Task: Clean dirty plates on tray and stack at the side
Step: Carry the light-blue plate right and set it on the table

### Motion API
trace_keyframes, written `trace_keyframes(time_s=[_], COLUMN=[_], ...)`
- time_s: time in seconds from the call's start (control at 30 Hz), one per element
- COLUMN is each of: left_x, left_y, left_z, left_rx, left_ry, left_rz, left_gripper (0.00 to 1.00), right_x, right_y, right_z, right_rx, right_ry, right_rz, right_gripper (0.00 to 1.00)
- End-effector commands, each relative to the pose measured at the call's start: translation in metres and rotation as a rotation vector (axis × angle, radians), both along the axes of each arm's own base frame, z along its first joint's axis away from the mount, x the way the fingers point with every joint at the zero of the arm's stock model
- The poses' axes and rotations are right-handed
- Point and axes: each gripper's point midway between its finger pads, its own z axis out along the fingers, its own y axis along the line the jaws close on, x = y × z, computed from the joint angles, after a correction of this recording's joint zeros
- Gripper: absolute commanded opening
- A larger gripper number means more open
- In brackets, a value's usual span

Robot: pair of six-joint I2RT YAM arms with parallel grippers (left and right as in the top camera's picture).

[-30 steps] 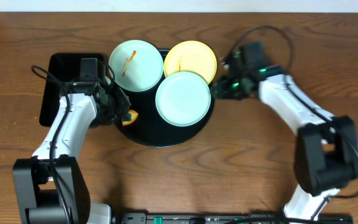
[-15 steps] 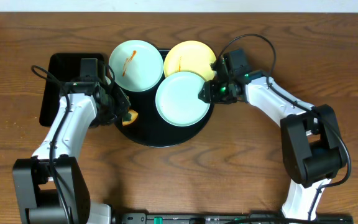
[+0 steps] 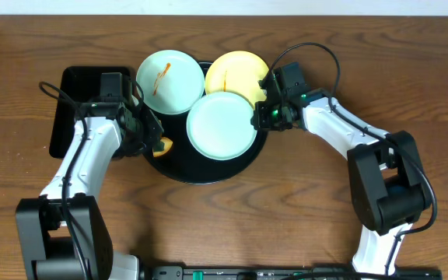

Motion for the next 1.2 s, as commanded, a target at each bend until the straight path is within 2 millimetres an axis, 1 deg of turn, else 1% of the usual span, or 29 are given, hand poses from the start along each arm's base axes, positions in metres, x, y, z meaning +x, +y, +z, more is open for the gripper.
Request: trace_keyframes(time_s=[0.0,0.17,0.3,0.37,0.4,0.43,0.47,0.53,0.6,0.67,0.7,0.73,0.8,0.9,0.93,1.03,1.1,1.17], left_x=[0.003,0.003,0.003,0.002,0.002,0.002,0.002,0.002,0.002,0.002,0.002,0.002,0.003,0.003,0.003,0.004,0.004,0.004], left_y=[0.002,0.002,0.002,0.002,0.002,0.002,0.002,0.002,0.002,0.002,0.002,0.002,0.002,0.002,0.002,0.002,0.002,0.002], left_z=[0.003,0.003,0.003,0.002,0.002,0.002,0.002,0.002,0.002,0.002,0.002,0.002,0.002,0.003,0.003,0.003,0.003,0.003], left_rx=[0.008,0.008,0.008,0.008,0.008,0.008,0.008,0.008,0.008,0.008,0.008,0.008,0.008,0.008,0.008,0.008,0.008,0.008], left_ry=[-0.008,-0.008,-0.008,-0.006,-0.005,-0.005,-0.005,-0.006,-0.006,-0.006,-0.006,-0.006,-0.006,-0.008,-0.009,-0.010,-0.012,-0.013], left_rz=[-0.002,-0.002,-0.002,-0.002,-0.002,-0.002,-0.002,-0.002,-0.002,-0.002,-0.002,-0.002,-0.002,-0.002,-0.002,-0.002,-0.002,-0.002], left_gripper=[0.08,0.07,0.07,0.07,0.07,0.07,0.07,0.08,0.07,0.08,0.07,0.07,0.07,0.07,0.08,0.07,0.07,0.07], right_x=[-0.002,-0.004,-0.003,-0.001,0.001,0.002,0.002,0.004,0.005,0.005,0.006,0.006,0.008,0.009,0.009,0.008,0.006,0.004], right_y=[0.002,0.002,-0.002,-0.007,-0.012,-0.014,-0.019,-0.033,-0.052,-0.077,-0.086,-0.102,-0.130,-0.171,-0.188,-0.229,-0.253,-0.270], right_z=[-0.005,-0.005,0.007,0.022,0.034,0.040,0.050,0.072,0.089,0.106,0.111,0.116,0.120,0.118,0.115,0.105,0.098,0.091], right_rx=[0.001,0.000,0.007,0.014,0.017,0.017,0.016,-0.005,-0.040,-0.078,-0.092,-0.115,-0.160,-0.213,-0.236,-0.313,-0.365,-0.396], right_ry=[0.014,0.020,0.008,-0.019,-0.044,-0.056,-0.077,-0.117,-0.149,-0.177,-0.184,-0.190,-0.190,-0.166,-0.154,-0.121,-0.096,-0.073], right_rz=[0.008,0.008,0.005,0.001,0.001,0.000,-0.003,-0.029,-0.074,-0.132,-0.154,-0.191,-0.260,-0.358,-0.397,-0.492,-0.548,-0.583], right_gripper=[0.01,0.01,0.01,0.01,0.01,0.01,0.01,0.01,0.01,0.01,0.01,0.01,0.01,0.01,0.01,0.01,0.01,0.01])
